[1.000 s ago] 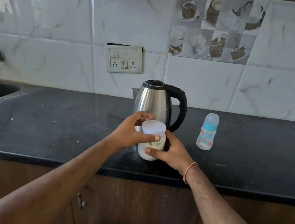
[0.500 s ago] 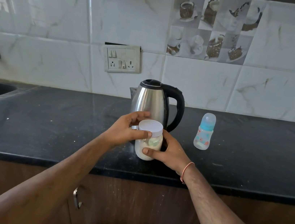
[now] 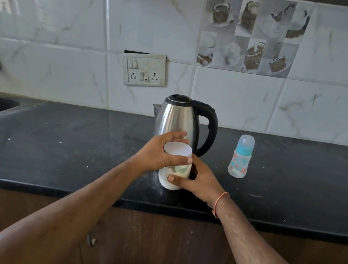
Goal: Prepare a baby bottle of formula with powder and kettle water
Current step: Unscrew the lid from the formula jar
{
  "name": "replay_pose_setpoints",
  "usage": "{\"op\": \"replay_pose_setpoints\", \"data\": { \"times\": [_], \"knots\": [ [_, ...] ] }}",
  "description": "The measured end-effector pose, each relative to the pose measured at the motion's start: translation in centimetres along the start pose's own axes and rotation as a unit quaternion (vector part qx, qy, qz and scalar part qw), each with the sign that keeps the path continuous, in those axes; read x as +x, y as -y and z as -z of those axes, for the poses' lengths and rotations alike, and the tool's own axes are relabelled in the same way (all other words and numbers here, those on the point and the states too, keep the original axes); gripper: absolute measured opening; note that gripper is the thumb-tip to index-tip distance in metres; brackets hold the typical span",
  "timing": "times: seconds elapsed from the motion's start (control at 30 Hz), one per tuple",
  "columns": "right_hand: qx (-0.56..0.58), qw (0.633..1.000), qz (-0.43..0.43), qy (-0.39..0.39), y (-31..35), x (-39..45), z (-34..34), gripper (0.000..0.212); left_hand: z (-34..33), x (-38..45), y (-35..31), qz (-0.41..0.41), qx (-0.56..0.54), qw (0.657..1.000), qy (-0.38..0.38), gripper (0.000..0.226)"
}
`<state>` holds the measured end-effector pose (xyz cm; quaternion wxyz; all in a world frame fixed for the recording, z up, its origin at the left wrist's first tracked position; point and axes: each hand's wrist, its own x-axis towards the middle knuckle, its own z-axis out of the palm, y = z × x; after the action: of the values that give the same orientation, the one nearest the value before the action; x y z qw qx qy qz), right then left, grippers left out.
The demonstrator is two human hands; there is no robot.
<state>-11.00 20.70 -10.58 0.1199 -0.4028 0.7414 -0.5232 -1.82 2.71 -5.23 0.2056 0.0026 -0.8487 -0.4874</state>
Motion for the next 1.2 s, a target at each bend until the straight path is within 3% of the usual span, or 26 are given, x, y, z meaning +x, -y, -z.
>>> {"op": "replay_pose_setpoints", "data": {
  "times": [0.13,0.27,0.5,0.73,1.2],
  "knots": [
    [-0.003,1.000,0.001,0.005,0.0,0.1,0.0,0.080,1.4,-0.8,1.0,0.014,-0.026,1.000,0.009,0.066],
    [0.000,1.000,0.006,0.005,-0.1,0.1,0.1,0.086,3.1,-1.4,1.3,0.018,-0.036,0.999,0.006,0.065],
    [0.000,1.000,0.008,0.009,-0.2,0.1,0.1,0.083,2.5,-0.3,1.1,0.023,-0.019,0.999,0.018,0.088],
    [-0.001,1.000,0.003,0.002,-0.2,0.1,0.1,0.074,-0.3,0.4,0.2,0.012,-0.004,1.000,0.020,0.089],
    [-0.004,1.000,0.009,0.005,-0.3,0.2,0.1,0.081,2.9,-1.2,1.4,0.018,-0.052,0.998,0.022,0.093]
  ]
}}
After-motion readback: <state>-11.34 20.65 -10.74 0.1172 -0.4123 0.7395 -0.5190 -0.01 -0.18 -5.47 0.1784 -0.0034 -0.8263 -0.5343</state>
